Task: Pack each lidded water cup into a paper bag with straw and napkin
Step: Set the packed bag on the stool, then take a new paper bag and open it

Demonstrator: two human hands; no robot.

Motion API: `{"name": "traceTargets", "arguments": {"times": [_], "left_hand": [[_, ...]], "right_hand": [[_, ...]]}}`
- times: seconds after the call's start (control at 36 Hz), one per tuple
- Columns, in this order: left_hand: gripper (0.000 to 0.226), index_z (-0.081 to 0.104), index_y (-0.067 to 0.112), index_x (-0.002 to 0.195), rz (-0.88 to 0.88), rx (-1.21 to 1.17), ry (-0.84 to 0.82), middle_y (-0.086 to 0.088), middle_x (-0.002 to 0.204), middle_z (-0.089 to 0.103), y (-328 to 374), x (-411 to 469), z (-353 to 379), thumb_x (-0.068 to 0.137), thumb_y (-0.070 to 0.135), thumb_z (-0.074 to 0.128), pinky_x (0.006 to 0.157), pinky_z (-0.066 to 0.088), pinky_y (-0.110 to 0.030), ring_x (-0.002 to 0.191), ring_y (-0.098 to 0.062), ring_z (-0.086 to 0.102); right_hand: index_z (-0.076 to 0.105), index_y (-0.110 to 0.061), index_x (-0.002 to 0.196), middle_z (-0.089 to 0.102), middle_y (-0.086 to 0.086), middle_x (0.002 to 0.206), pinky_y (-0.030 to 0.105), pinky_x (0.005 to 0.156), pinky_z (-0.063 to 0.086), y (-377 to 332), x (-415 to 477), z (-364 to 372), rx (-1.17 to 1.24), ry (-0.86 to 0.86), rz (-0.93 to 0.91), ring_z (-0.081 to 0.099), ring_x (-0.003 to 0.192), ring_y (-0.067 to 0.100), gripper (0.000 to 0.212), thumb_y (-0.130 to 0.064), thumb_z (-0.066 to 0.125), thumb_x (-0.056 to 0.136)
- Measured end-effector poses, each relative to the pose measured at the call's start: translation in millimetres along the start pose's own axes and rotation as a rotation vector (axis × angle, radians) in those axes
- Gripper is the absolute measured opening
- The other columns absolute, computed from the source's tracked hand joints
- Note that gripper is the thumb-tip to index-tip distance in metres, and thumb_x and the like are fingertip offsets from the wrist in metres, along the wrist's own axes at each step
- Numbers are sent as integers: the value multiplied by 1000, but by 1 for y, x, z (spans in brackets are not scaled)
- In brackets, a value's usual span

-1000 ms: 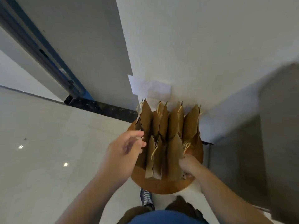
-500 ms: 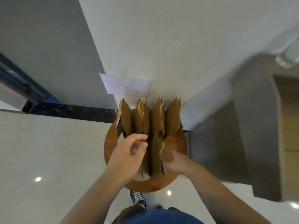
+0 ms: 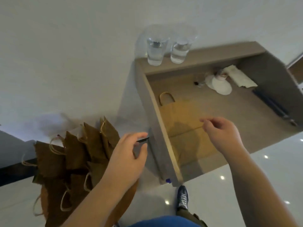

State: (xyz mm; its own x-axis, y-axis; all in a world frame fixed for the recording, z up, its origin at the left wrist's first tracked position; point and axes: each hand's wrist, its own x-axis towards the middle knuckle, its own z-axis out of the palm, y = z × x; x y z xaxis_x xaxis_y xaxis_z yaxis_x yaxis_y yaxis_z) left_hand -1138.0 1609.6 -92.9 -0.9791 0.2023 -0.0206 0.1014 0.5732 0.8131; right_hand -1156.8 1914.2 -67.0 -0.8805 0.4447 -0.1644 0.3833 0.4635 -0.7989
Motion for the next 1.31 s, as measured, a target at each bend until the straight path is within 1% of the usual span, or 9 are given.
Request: {"name": "traceTargets", "arguments": {"times": [0.06, 0.17, 0.31, 0.44, 0.64, 0.86, 1.06, 1.17, 1.31], "left_hand": [[26, 62, 40, 127, 103, 42, 72, 37, 119, 49, 23, 12, 28, 102, 36, 54, 97, 47, -14, 114, 4, 57], [24, 69, 34, 118, 202, 69, 176, 30, 119, 58, 68, 37, 88, 101, 22, 56, 99, 42, -6, 116, 4, 58], [27, 60, 51, 124, 159, 268, -74, 37, 129, 47, 101, 58, 144, 100, 43, 54, 99, 37, 0, 127, 14, 47], [23, 57, 57, 122, -17, 309, -209, 44, 126, 44, 108, 66, 153, 100, 54, 50, 94, 35, -5, 127, 21, 38], [18, 70, 41, 118, -73, 233, -113, 31, 114, 60, 112, 69, 141, 104, 40, 58, 97, 39, -4, 116, 11, 54], [17, 62, 54, 112, -120, 143, -100, 34, 105, 63, 107, 111, 146, 103, 40, 59, 82, 43, -4, 111, 22, 51], [15, 65, 53, 107, -184, 59, 63, 32, 98, 68, 114, 149, 153, 103, 39, 60, 72, 46, -6, 103, 23, 55], [16, 61, 56, 100, -252, 43, 178, 36, 96, 66, 118, 161, 148, 102, 40, 60, 65, 46, -9, 94, 21, 59], [22, 60, 55, 108, -340, 44, 368, 24, 98, 67, 126, 178, 142, 103, 34, 61, 59, 49, -12, 93, 17, 59]], "right_hand": [[77, -37, 111, 74, -9, 87, 17, 59, 48, 44, 40, -6, -84, -15, 62, 68, 71, 4, 17, -33, 66, 99], [66, -24, 133, 67, -3, 104, 28, 80, 47, 102, 102, -1, -227, -220, 101, 68, 91, 19, 41, -42, 69, 97], [61, -23, 137, 72, 0, 113, 34, 98, 53, 116, 143, -4, -257, -342, 24, 68, 116, 28, 53, -48, 73, 93], [53, -33, 100, 54, -18, 81, 27, 71, 42, 100, 154, 0, -364, -454, -77, 68, 94, 21, 27, -44, 75, 91], [58, -24, 68, 62, -12, 58, 16, 44, 36, 91, 170, 8, -180, -422, -1, 55, 51, -3, 36, -33, 90, 80], [75, -13, 80, 73, 2, 69, 31, 65, 53, 82, 177, -19, 59, -514, 223, 66, 67, 17, 24, -29, 91, 85], [75, -16, 95, 77, -1, 86, 34, 74, 56, 77, 187, -71, 37, -489, 144, 70, 79, 19, 9, -23, 74, 101], [78, -37, 105, 81, -14, 90, 18, 68, 55, 69, 210, -115, 20, -456, 64, 76, 83, 5, 18, -23, 67, 105], [72, -30, 100, 75, -12, 84, 37, 80, 50, 64, 251, -173, -43, -479, -71, 72, 88, 16, 17, -22, 60, 108]]}}
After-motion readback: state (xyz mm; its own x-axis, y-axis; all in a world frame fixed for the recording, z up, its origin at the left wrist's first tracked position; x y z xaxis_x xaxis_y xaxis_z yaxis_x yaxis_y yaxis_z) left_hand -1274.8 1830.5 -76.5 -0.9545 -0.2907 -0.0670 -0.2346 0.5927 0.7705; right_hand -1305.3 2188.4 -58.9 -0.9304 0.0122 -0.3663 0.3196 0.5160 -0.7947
